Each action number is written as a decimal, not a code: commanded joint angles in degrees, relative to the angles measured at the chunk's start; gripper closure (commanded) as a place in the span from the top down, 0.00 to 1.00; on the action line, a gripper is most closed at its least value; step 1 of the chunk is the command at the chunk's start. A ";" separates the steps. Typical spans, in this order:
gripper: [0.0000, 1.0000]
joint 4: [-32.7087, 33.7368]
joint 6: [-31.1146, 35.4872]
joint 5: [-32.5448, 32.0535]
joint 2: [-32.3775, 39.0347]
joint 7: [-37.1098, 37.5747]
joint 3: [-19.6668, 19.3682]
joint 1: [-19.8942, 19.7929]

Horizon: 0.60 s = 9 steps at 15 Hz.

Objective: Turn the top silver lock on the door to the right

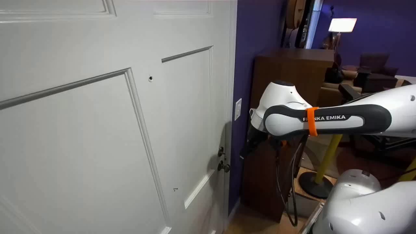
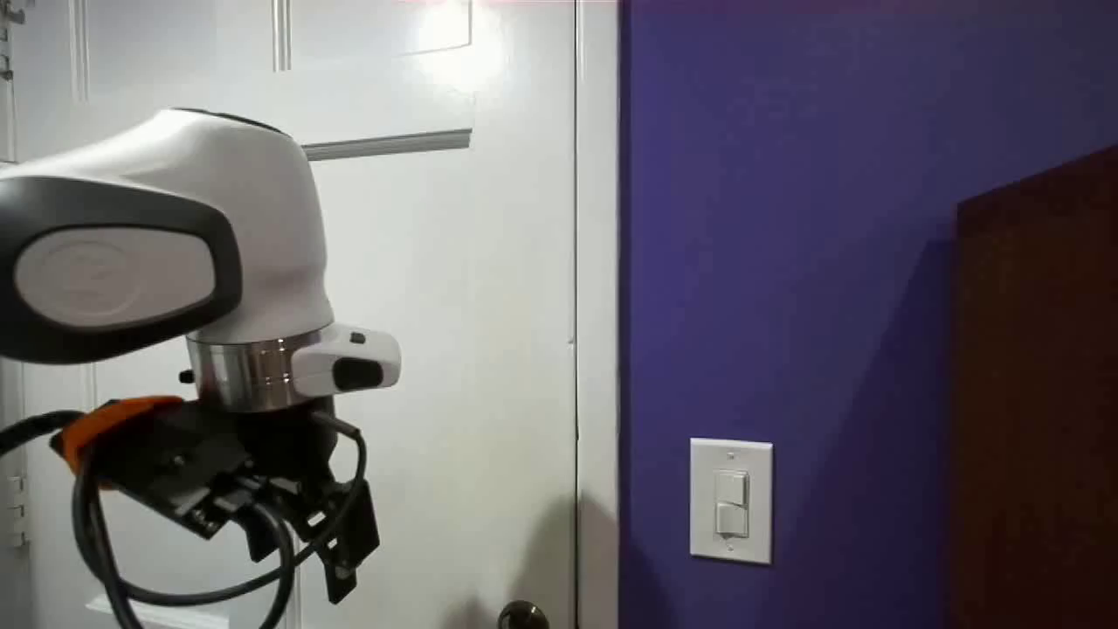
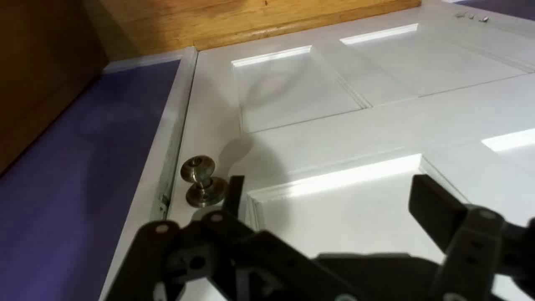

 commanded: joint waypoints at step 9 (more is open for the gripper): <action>1.00 -1.46 -0.70 0.27 0.96 -0.18 0.34 -0.32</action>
